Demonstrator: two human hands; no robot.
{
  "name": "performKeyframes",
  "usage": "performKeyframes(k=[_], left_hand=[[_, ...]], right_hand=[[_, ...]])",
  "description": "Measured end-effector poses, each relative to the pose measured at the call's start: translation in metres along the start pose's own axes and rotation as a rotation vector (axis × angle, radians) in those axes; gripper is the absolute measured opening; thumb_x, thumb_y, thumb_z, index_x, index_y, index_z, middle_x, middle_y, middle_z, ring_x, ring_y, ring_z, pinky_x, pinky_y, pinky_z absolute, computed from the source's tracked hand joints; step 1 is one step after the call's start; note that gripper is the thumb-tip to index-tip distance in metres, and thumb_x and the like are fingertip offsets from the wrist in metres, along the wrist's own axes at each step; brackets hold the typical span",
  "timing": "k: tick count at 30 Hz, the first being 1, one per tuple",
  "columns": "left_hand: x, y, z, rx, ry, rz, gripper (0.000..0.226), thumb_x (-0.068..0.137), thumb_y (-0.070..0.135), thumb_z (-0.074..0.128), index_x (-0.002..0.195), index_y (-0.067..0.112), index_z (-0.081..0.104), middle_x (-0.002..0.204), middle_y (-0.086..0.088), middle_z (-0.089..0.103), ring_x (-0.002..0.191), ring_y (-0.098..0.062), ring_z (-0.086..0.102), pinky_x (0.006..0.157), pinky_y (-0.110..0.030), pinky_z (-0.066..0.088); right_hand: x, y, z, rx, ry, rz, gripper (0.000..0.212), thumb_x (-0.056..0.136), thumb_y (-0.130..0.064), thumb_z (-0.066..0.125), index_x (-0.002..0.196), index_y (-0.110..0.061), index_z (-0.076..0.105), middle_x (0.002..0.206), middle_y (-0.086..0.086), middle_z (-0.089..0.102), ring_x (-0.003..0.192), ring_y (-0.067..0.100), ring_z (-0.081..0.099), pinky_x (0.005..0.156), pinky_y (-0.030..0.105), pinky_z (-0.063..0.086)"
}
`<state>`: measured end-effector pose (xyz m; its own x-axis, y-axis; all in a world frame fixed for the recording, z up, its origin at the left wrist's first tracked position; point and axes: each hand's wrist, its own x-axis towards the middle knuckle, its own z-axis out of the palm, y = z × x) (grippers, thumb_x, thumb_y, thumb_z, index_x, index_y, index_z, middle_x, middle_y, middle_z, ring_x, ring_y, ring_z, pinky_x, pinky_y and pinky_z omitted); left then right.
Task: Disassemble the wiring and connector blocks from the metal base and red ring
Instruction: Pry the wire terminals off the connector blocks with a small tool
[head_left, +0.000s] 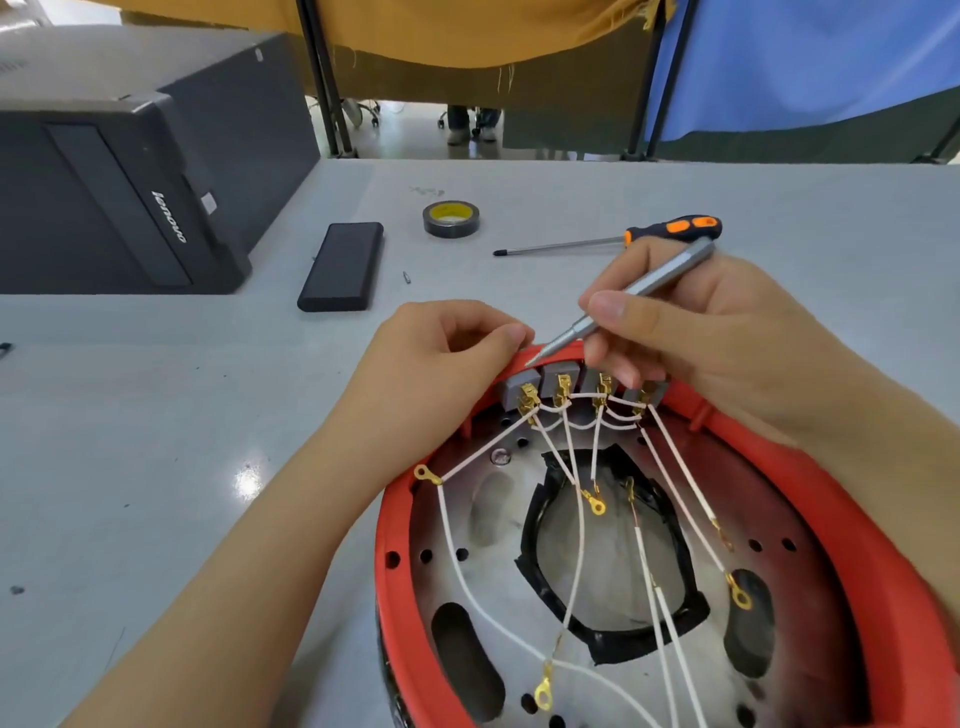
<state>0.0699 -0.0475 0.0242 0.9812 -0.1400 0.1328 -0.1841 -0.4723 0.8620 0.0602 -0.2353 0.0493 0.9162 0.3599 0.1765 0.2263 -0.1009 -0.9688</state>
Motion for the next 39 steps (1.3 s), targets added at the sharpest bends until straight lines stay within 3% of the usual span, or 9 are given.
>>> performKeyframes(k=[4, 8, 16, 39], left_hand=[[-0.0017, 0.0000, 0.0008, 0.062, 0.093, -0.003, 0.019, 0.086, 0.036, 0.062, 0.071, 0.027, 0.070, 0.060, 0.011, 0.067, 0.048, -0.006, 0.057, 0.044, -0.004, 0.037], [-0.0028, 0.0013, 0.0004, 0.052, 0.095, -0.005, 0.021, 0.082, 0.041, 0.067, 0.069, 0.024, 0.070, 0.058, 0.009, 0.066, 0.044, -0.002, 0.053, 0.042, -0.005, 0.035], [-0.0023, 0.0018, -0.0010, 0.007, 0.072, -0.009, 0.023, 0.076, 0.044, 0.072, 0.067, 0.022, 0.070, 0.048, 0.010, 0.060, 0.035, -0.002, 0.044, 0.038, -0.007, 0.030], [-0.0021, 0.0028, -0.0014, -0.007, 0.063, -0.025, 0.023, 0.076, 0.044, 0.072, 0.068, 0.023, 0.070, 0.050, 0.007, 0.061, 0.034, -0.002, 0.044, 0.036, -0.006, 0.029]], right_hand=[[-0.0044, 0.0035, -0.0006, -0.101, -0.022, -0.012, 0.017, 0.083, -0.029, 0.062, 0.085, -0.013, 0.057, 0.071, 0.004, 0.070, 0.053, 0.010, 0.051, 0.051, 0.019, 0.043], [-0.0050, 0.0063, 0.0007, -0.185, 0.000, -0.020, 0.011, 0.089, -0.025, 0.061, 0.084, -0.016, 0.057, 0.072, 0.004, 0.069, 0.054, 0.012, 0.051, 0.055, 0.026, 0.045], [-0.0030, 0.0074, -0.0004, -0.156, 0.001, -0.023, 0.008, 0.089, -0.019, 0.057, 0.084, -0.012, 0.057, 0.072, 0.006, 0.069, 0.052, 0.008, 0.054, 0.047, 0.013, 0.040], [-0.0030, 0.0097, -0.0025, -0.215, -0.029, -0.045, 0.011, 0.094, -0.014, 0.056, 0.085, -0.018, 0.058, 0.076, 0.005, 0.070, 0.058, 0.011, 0.057, 0.052, 0.010, 0.041]])
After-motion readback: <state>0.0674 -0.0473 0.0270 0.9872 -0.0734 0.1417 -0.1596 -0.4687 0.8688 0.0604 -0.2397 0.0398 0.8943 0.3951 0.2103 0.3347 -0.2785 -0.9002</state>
